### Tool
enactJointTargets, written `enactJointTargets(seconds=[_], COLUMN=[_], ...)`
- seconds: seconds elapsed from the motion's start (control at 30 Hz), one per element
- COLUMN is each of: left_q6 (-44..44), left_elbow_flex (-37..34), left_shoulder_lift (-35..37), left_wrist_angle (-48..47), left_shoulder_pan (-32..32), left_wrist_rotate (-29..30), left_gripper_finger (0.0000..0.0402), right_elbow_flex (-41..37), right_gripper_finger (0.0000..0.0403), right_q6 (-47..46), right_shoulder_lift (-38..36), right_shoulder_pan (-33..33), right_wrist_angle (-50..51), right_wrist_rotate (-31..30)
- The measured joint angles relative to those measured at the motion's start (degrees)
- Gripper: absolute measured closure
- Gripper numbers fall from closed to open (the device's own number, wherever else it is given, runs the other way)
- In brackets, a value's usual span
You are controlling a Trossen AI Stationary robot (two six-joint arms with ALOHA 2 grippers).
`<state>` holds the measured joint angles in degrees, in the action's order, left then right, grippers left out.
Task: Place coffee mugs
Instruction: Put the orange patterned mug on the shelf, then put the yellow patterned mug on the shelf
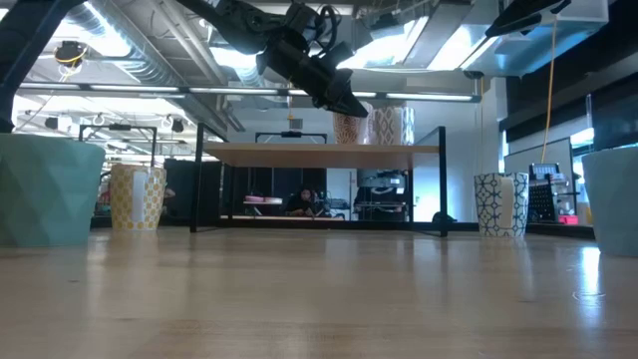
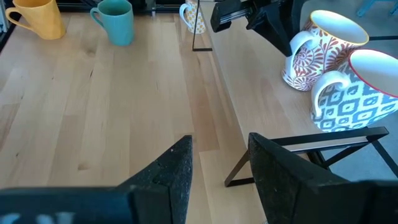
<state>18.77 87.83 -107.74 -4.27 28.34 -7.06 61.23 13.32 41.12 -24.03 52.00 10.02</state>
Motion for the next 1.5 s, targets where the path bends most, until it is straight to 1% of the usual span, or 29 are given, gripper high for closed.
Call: enactJointTargets(seconds=[0.17, 0.3, 0.43, 0.57, 0.73, 0.93, 1.1, 1.33, 1.5], left_q6=[-0.45, -2.53, -4.33, -5.51, -6.27, -6.41, -10.24, -18.76, -26.29], left_elbow_flex=[0.06, 0.06, 0.06, 0.08, 0.0, 0.11, 0.0, 0.09, 0.08], left_shoulder_lift=[0.02, 0.03, 0.05, 0.97, 1.28, 3.47, 7.27, 13.53, 18.22], left_wrist_angle=[0.0, -0.11, -0.87, -2.54, -4.53, -5.98, -10.08, -14.02, -20.53], left_shoulder_pan=[0.01, -0.03, -0.26, -0.67, -1.49, -2.89, -4.83, -10.2, -15.41], left_wrist_rotate=[0.7, 0.69, 0.77, 3.01, 7.56, 9.92, 12.47, 12.4, 12.08], left_gripper_finger=[0.0315, 0.0299, 0.0299, 0.0299, 0.0299, 0.03, 0.03, 0.03, 0.03], right_elbow_flex=[0.0, 0.0, -0.02, 0.0, 0.0, -0.01, -0.02, -0.02, 0.0], right_gripper_finger=[0.0256, 0.0256, 0.0256, 0.0256, 0.0256, 0.0256, 0.0256, 0.0256, 0.0256], right_q6=[0.0, 0.0, -0.07, -0.22, -0.2, -0.2, -0.2, -0.18, 0.0], right_shoulder_lift=[0.0, 0.0, 0.0, 0.0, 0.0, 0.0, 0.0, 0.0, 0.0], right_shoulder_pan=[0.02, 0.02, 0.02, 0.01, 0.02, 0.0, 0.02, 0.0, 0.02], right_wrist_angle=[-0.03, -0.03, -0.03, -0.03, -0.01, 0.0, 0.05, 0.04, 0.03], right_wrist_rotate=[0.0, 0.01, 0.02, 0.02, 0.02, 0.03, 0.04, 0.04, 0.04])
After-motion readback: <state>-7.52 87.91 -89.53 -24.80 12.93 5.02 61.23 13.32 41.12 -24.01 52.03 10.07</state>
